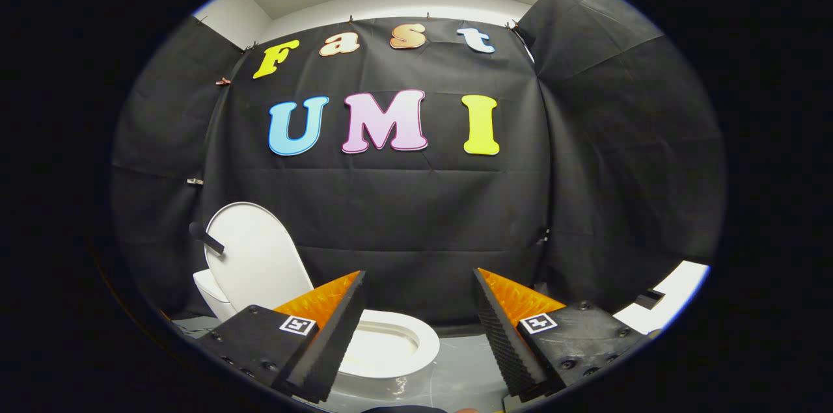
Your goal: Open the toilet lid.
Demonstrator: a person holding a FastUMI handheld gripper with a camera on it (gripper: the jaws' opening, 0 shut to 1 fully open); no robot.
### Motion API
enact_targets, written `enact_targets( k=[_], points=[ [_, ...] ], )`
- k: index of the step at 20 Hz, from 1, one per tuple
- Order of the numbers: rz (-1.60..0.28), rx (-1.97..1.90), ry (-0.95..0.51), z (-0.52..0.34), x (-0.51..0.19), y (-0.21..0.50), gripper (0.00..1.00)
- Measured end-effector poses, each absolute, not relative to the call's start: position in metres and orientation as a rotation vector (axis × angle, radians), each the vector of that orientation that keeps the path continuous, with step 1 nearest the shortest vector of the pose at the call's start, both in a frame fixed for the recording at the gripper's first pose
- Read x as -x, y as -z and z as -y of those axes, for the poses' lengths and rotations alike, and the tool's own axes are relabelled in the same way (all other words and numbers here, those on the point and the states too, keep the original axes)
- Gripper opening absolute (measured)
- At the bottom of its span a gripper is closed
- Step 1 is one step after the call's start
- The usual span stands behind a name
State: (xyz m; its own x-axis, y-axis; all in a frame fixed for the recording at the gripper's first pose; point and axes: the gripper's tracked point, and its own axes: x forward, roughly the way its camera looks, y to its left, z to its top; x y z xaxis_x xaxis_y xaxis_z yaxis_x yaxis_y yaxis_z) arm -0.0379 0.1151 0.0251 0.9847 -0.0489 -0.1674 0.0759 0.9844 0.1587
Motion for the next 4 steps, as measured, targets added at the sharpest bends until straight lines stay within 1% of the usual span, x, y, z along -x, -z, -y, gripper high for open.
enact_targets(
  k=[4],
  points=[
    [-0.172, -0.169, 0.058, -0.1148, 0.0365, -0.0249, 0.98]
  ],
)
